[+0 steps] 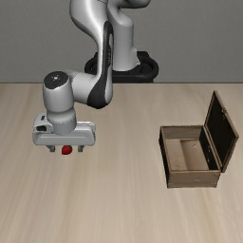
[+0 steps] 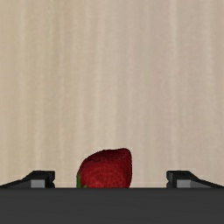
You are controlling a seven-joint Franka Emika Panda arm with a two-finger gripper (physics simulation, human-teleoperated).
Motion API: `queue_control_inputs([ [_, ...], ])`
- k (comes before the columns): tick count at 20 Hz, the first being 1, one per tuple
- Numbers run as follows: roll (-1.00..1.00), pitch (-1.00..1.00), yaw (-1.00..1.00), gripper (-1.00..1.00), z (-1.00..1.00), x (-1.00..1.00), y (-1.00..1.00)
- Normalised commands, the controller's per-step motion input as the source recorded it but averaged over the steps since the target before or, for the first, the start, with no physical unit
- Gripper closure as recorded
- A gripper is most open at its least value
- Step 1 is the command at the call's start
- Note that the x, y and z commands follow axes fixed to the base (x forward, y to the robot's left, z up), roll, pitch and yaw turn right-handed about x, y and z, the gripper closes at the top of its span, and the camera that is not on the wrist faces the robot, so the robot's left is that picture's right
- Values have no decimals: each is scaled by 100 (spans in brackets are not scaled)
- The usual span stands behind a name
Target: Pick up the strawberry and place it in the box
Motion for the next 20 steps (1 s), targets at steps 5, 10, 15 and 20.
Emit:
queue_control_inputs([
  [5,0,0,0,100,-40,0,0],
  [10,0,0,0,100,0,0,0],
  [15,0,0,0,100,80,0,0],
  [20,0,0,0,100,100,0,0],
])
